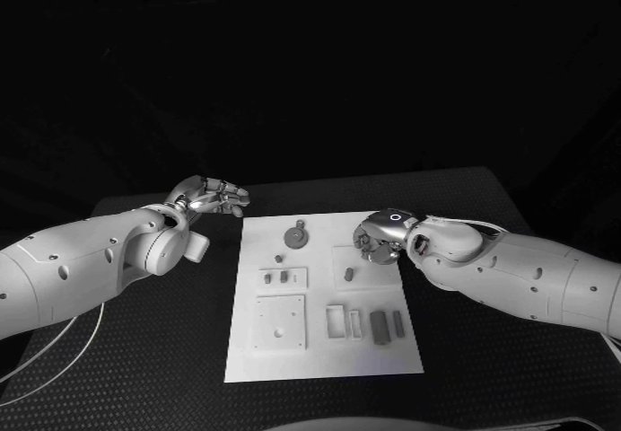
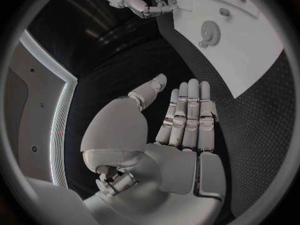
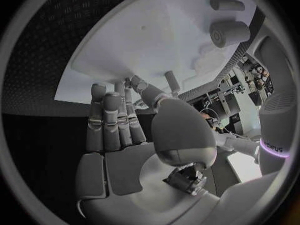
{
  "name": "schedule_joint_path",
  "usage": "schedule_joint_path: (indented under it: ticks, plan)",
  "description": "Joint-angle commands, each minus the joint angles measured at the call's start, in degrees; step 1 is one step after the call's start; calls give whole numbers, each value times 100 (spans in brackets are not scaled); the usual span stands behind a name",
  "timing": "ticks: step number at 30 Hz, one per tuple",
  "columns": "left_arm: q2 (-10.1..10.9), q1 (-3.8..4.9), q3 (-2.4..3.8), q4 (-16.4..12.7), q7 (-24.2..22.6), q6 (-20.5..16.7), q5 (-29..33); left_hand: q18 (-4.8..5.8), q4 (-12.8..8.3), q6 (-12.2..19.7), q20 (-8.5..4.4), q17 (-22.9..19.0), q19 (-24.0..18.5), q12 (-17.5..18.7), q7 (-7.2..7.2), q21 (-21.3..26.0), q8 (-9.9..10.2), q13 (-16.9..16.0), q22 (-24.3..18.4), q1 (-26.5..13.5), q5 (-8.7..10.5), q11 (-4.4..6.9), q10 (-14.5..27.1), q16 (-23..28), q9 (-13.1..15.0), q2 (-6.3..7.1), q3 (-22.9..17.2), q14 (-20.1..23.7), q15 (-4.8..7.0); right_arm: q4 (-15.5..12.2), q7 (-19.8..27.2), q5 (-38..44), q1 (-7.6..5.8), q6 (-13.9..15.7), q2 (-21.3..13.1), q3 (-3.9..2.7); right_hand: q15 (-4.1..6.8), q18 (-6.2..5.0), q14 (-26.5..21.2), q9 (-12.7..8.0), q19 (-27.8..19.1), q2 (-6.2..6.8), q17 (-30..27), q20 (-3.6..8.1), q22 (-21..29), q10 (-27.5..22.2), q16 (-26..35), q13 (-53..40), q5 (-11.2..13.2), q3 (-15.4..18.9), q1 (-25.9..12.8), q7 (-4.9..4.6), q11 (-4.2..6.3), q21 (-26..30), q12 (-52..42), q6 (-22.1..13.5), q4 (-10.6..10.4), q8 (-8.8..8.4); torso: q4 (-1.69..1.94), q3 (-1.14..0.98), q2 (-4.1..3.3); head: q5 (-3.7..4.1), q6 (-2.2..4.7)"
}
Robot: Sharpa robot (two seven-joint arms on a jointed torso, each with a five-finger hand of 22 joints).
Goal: Assemble the parts on the task board
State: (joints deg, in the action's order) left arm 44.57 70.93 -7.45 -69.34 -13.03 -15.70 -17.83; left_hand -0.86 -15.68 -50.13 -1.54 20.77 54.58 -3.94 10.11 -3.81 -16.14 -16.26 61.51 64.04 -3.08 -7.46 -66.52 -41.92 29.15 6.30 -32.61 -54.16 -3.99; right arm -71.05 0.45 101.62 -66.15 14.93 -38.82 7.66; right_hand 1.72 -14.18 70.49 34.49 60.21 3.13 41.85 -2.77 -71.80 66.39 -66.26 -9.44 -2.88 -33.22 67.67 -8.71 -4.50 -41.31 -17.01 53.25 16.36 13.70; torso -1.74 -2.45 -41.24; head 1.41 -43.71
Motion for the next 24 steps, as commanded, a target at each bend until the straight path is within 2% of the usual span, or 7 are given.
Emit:
schedule_joint_path:
  ticks: [1, 6, 9, 20, 24]
  plan:
    - [3, 7, 4, -18, -33, -29, 56, -13, 12, 24, 4, 10, 41, 7, 4, 5, -33, 8, -10, -48, 10, 8, 44, 25, -7, -13, 36, -37, -12, 78, -51, 267, 69, -212, 19, 41, 36, -82, 41, -31, 90, 78, 26, -16, -3, 125, 29, 21, 8, -399, 20, 23, 23, 21, 48, 116, -92, 44, -12, -1, -1, -12, -21]
    - [5, 8, 4, -18, -11, -26, 56, -14, 12, 33, 4, 26, 45, 9, 8, 4, -32, 14, -24, -50, 10, 3, 56, 40, -10, -3, 43, -46, -11, 65, -97, 510, 79, -220, 34, 43, 112, -82, 167, -50, 225, 66, 117, 52, -79, 389, -29, -25, -1, -646, -88, 105, 105, -60, 76, 334, -16, 149, -13, -9, 5, -23, -41]
    - [12, 8, 4, -21, -1, -25, 56, -15, 12, 46, 3, 39, 49, 11, 12, 3, -29, 20, -35, -49, 10, -1, 68, 53, -14, 2, 46, -53, -10, 59, -122, 602, 86, -293, 38, 45, 185, -82, 310, -37, 385, 59, 245, 147, -172, 594, -208, -100, 0, -676, -114, 167, 181, -191, 78, 483, 10, 230, -11, -10, 7, -16, -56]
    - [38, 8, 4, -37, 34, -53, 56, -17, 8, 70, 0, 79, 63, 12, 21, 0, -26, 34, -64, -39, 10, -12, 95, 82, -21, 18, 54, -75, -5, 10, -266, 866, 112, -354, 17, 57, 223, -82, 340, -29, 438, 87, 330, 211, -259, 717, -293, -178, -1, -727, -75, 206, 218, -258, 152, 570, 28, 281, -17, -7, 9, -7, -72]
    - [41, 8, 4, -42, 26, -62, 56, -16, 8, 83, 0, 94, 66, 13, 26, 1, -23, 39, -75, -37, 9, -17, 108, 96, -25, 26, 56, -79, -5, -19, -296, 886, 116, -241, 15, 57, 238, -82, 337, -13, 447, 96, 349, 220, -280, 758, -307, -204, -1, -736, -57, 221, 232, -269, 168, 607, 28, 308, -15, -6, 9, 1, -83]
